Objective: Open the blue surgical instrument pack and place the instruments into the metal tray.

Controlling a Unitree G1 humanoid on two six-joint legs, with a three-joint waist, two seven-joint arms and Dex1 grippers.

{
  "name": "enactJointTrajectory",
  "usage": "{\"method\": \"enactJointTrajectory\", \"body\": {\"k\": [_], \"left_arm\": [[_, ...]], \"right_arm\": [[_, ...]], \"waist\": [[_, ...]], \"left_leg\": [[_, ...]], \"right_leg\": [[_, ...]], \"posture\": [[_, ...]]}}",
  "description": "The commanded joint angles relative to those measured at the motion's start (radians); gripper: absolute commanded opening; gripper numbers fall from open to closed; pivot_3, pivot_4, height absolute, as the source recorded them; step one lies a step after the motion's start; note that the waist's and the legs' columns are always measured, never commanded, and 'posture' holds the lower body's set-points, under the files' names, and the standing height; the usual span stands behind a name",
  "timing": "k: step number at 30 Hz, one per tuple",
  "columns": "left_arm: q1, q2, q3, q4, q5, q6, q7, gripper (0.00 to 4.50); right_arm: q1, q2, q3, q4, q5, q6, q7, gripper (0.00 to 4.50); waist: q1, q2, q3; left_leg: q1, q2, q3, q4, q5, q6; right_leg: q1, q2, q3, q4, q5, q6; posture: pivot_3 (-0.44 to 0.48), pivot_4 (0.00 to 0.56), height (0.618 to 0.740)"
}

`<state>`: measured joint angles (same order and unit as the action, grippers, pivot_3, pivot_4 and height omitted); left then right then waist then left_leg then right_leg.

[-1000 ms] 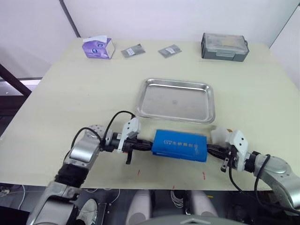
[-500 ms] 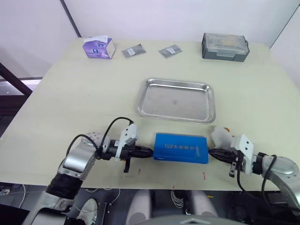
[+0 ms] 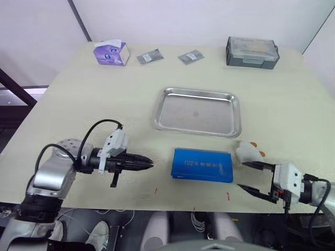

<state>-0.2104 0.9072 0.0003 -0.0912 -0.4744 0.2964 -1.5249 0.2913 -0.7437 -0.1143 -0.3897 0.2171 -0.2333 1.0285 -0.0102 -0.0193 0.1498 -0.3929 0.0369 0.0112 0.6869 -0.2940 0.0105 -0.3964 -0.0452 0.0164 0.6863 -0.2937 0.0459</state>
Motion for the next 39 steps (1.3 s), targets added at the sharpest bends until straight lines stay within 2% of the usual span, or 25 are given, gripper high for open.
{"method": "enactJointTrajectory", "body": {"k": [1, 6, 19, 22, 23, 24, 26, 28, 29, 30, 31, 35, 39], "left_arm": [[-0.077, 0.043, -0.034, -0.017, -0.036, -0.099, -0.090, 2.22], [-0.131, 0.082, -0.115, 0.001, -0.045, -0.116, -0.090, 4.45], [-0.173, 0.059, -0.162, 0.026, -0.058, -0.146, -0.090, 4.49], [-0.174, 0.049, -0.159, 0.031, -0.053, -0.152, -0.090, 4.50], [-0.174, 0.048, -0.158, 0.031, -0.052, -0.153, -0.090, 4.50], [-0.175, 0.047, -0.158, 0.033, -0.051, -0.154, -0.090, 4.50], [-0.176, 0.041, -0.155, 0.035, -0.048, -0.152, -0.089, 4.50], [-0.172, 0.035, -0.152, 0.032, -0.044, -0.151, -0.085, 4.50], [-0.171, 0.033, -0.151, 0.032, -0.043, -0.150, -0.084, 4.50], [-0.171, 0.029, -0.148, 0.032, -0.041, -0.151, -0.078, 4.50], [-0.172, 0.027, -0.146, 0.034, -0.040, -0.152, -0.075, 4.50], [-0.172, 0.020, -0.140, 0.039, -0.035, -0.156, -0.070, 4.50], [-0.172, 0.013, -0.128, 0.042, -0.046, -0.149, -0.062, 4.50]], "right_arm": [[-0.082, -0.002, 0.040, 0.082, -0.177, -0.285, -0.042, 4.50], [-0.125, -0.015, 0.091, 0.184, -0.274, -0.402, -0.088, 4.50], [-0.241, -0.050, 0.152, 0.298, -0.374, -0.626, -0.210, 4.50], [-0.258, -0.052, 0.181, 0.326, -0.402, -0.660, -0.226, 3.67], [-0.261, -0.053, 0.189, 0.333, -0.407, -0.668, -0.232, 3.24], [-0.264, -0.054, 0.194, 0.338, -0.411, -0.672, -0.239, 2.55], [-0.272, -0.053, 0.204, 0.349, -0.424, -0.679, -0.254, 1.63], [-0.287, -0.045, 0.215, 0.363, -0.444, -0.690, -0.271, 1.03], [-0.292, -0.044, 0.221, 0.368, -0.448, -0.693, -0.277, 0.53], [-0.299, -0.046, 0.228, 0.371, -0.444, -0.697, -0.281, 0.22], [-0.304, -0.049, 0.234, 0.373, -0.441, -0.700, -0.283, 0.08], [-0.314, -0.072, 0.256, 0.369, -0.393, -0.707, -0.279, 0.08], [-0.313, -0.113, 0.274, 0.325, -0.219, -0.603, -0.226, 0.08]], "waist": [[-0.001, 0.000, 0.000], [-0.001, 0.000, 0.000], [-0.002, 0.000, 0.001], [-0.002, 0.000, 0.001], [-0.002, 0.000, 0.001], [-0.002, 0.000, 0.001], [-0.002, 0.000, 0.001], [-0.003, 0.000, 0.001], [-0.003, 0.001, 0.001], [-0.003, 0.000, 0.001], [-0.003, 0.000, 0.001], [-0.003, 0.000, 0.001], [-0.003, 0.000, 0.001]], "left_leg": [[0.001, 0.000, 0.001, 0.000, 0.000, 0.000], [0.001, 0.000, 0.001, -0.001, 0.000, 0.000], [0.002, 0.000, 0.004, 0.000, 0.000, 0.000], [0.002, 0.000, 0.004, 0.000, 0.000, 0.000], [0.002, 0.000, 0.004, 0.000, 0.000, 0.000], [0.002, 0.000, 0.004, 0.000, 0.000, 0.000], [0.002, 0.000, 0.004, 0.000, 0.000, 0.000], [0.002, 0.000, 0.004, 0.000, 0.000, 0.000], [0.002, 0.000, 0.004, 0.000, 0.000, 0.000], [0.002, 0.000, 0.004, 0.000, 0.000, 0.000], [0.002, 0.000, 0.004, 0.000, 0.000, 0.000], [0.002, 0.000, 0.004, 0.000, 0.000, 0.000], [0.002, 0.000, 0.004, 0.000, 0.000, 0.000]], "right_leg": [[0.000, 0.000, 0.000, 0.000, 0.000, 0.000], [0.000, 0.000, 0.001, -0.001, 0.000, 0.000], [0.000, 0.000, 0.003, 0.001, 0.000, 0.000], [0.000, 0.000, 0.003, 0.001, 0.000, 0.000], [0.000, 0.000, 0.004, 0.001, 0.000, 0.000], [0.000, 0.000, 0.004, 0.001, 0.000, 0.000], [0.000, 0.000, 0.004, 0.001, 0.000, 0.000], [0.000, 0.000, 0.004, 0.002, 0.000, 0.000], [0.000, 0.000, 0.004, 0.002, 0.000, 0.000], [0.000, 0.000, 0.004, 0.002, 0.000, 0.000], [0.000, 0.000, 0.004, 0.002, 0.000, 0.000], [0.000, 0.000, 0.004, 0.002, 0.000, 0.000], [0.000, 0.000, 0.004, 0.002, 0.000, 0.000]], "posture": [[0.000, 0.150, 0.740], [0.000, 0.150, 0.740], [0.000, 0.150, 0.740], [0.000, 0.150, 0.740], [0.000, 0.150, 0.740], [0.000, 0.150, 0.740], [0.000, 0.150, 0.740], [0.000, 0.150, 0.740], [0.000, 0.150, 0.740], [0.000, 0.150, 0.740], [0.000, 0.150, 0.740], [0.000, 0.150, 0.740], [0.000, 0.150, 0.740]]}}
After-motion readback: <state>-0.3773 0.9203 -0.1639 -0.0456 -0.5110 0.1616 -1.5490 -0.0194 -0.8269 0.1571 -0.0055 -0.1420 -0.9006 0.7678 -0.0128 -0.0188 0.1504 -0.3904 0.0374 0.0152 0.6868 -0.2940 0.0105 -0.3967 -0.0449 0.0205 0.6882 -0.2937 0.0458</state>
